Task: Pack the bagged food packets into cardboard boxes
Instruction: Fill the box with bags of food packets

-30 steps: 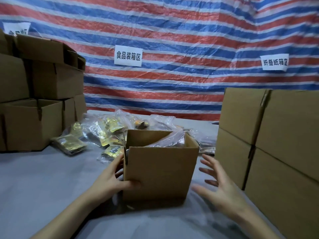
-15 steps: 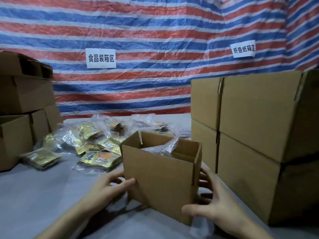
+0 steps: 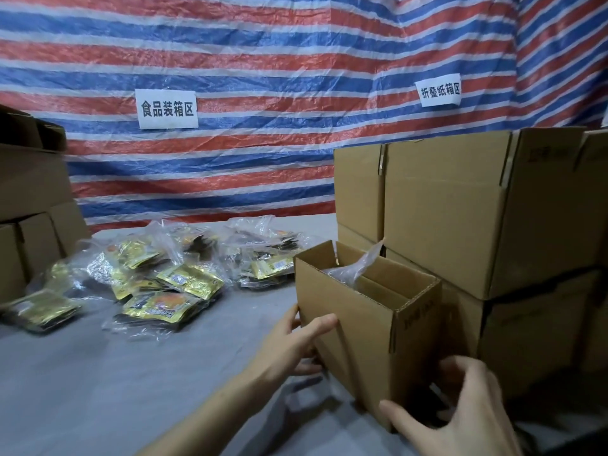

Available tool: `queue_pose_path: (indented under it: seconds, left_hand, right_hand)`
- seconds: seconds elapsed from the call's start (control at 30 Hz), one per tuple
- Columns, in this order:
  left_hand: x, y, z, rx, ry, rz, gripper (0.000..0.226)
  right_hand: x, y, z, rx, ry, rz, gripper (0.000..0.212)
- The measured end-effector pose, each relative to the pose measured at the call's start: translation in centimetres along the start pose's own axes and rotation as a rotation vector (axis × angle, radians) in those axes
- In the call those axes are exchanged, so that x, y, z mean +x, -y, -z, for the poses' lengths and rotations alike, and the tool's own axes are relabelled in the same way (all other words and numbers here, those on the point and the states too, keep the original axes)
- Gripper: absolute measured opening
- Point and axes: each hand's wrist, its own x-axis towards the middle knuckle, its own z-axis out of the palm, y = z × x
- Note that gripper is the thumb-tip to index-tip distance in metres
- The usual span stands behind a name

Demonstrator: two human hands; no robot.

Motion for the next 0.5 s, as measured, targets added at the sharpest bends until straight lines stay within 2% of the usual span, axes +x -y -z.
queue_pose_path:
  seconds: [0.07, 0.13, 0.3, 0.4, 0.5]
  left_hand:
    - [0.4, 0.1, -0.9, -0.022, 0.013, 0.0, 0.048]
    - [0.8, 0.0, -1.7, -0.044, 0.038, 0.023, 0.038]
    - [0.9, -0.6, -2.9, -0.06, 0.099, 0.111, 0.032]
    - [1.1, -0.6, -3.3, -0.047, 0.111, 0.11, 0.056]
    - [1.5, -0.2, -3.2, 0.006, 0.124, 0.083, 0.083]
  right_hand:
    - [-0.2, -0.7, 0.5, -0.038, 0.004, 0.099, 0.064]
    - [-0.4, -1.2, 0.7, -0.042, 0.017, 0.178, 0.045]
    - [0.0, -1.5, 1.5, -0.017, 0.152, 0.201, 0.033]
    - [0.2, -1.5, 1.9, -0.041, 0.179, 0.227, 0.028]
    - [-0.2, -1.4, 1.9, -0.023, 0.128, 0.219, 0.027]
